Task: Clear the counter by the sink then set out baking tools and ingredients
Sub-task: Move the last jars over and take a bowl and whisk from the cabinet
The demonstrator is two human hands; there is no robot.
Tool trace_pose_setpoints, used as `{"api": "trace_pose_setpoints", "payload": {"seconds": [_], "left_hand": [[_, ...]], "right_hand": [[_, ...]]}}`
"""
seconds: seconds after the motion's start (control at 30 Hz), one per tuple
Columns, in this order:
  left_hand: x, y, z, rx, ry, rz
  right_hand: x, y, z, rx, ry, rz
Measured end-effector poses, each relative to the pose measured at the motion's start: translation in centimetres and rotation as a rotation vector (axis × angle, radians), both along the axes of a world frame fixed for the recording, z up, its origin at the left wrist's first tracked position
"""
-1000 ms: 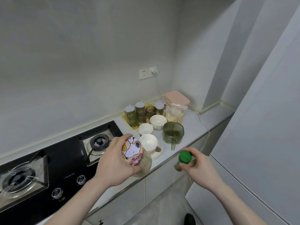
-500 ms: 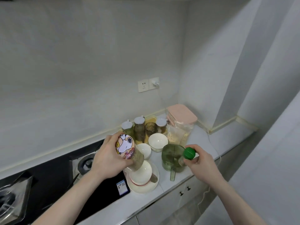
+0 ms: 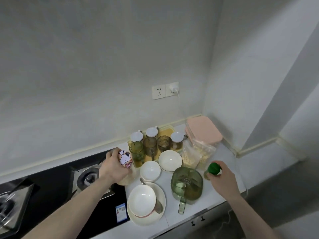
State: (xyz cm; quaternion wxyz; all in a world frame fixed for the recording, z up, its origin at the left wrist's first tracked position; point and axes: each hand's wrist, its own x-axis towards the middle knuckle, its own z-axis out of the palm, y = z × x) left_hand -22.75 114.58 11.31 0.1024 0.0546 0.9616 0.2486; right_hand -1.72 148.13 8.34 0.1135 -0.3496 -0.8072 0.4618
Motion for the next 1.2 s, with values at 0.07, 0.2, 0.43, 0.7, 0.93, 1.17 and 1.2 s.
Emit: {"api": "trace_pose_setpoints", "payload": {"seconds": [0.07, 0.2, 0.43, 0.7, 0.93, 1.17, 1.2], "left_hand": [[-0.7, 0.6, -0.8, -0.023, -0.026, 0.012], [-1.9, 1.6, -2.4, -0.057, -0.070, 0.054], [-4.2, 2.3, -5.9, -0.078, -0.129, 0.107], [-5.8, 2.6, -7.1, -0.054, -0.133, 0.175], [-5.0, 2.4, -7.4, -0.067, -0.174, 0.209], [-4.6, 3.7, -7.9, -0.154, -0.143, 0.158], [-4.5, 3.9, -8.0, -0.162, -0.139, 0.158]], "right_hand": [[-0.5, 0.6, -1.0, -0.021, -0.023, -0.039], [-1.3, 1.7, -2.5, -0.033, -0.076, -0.076], [-2.8, 3.1, -4.4, -0.035, -0.128, -0.105], [-5.3, 4.1, -6.7, 0.009, -0.207, -0.062], [-7.0, 4.9, -7.8, 0.072, -0.291, -0.007], [-7.5, 5.4, -8.4, 0.055, -0.333, 0.012], [-7.5, 5.4, -8.4, 0.050, -0.328, 0.005]]}}
